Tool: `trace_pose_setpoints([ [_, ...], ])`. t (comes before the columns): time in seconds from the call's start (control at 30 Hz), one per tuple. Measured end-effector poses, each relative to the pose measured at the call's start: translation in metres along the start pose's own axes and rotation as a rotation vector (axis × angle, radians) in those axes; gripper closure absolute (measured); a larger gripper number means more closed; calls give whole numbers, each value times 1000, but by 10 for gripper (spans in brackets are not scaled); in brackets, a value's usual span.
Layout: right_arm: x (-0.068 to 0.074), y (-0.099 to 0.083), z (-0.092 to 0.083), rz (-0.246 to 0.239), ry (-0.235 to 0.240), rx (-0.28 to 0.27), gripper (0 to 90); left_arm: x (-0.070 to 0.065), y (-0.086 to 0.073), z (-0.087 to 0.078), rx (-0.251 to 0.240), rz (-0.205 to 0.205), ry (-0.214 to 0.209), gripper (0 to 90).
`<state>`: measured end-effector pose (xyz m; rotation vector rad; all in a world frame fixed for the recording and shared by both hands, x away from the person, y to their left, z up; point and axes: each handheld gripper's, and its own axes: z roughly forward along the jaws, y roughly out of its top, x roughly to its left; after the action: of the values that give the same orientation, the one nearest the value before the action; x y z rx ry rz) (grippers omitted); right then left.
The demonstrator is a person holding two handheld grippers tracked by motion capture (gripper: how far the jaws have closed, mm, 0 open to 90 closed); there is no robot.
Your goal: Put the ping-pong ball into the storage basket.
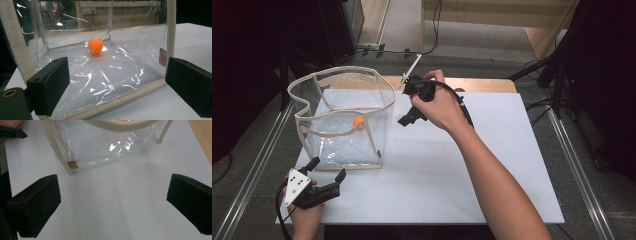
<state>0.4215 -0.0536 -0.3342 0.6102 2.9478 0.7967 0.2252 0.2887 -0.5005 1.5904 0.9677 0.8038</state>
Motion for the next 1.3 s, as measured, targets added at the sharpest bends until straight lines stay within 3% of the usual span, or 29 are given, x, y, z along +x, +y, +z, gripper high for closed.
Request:
trace_pose_setpoints([
  [1.3,5,-43,29,-11,-3,28,0,0,0,0,-1,-1,0,61],
])
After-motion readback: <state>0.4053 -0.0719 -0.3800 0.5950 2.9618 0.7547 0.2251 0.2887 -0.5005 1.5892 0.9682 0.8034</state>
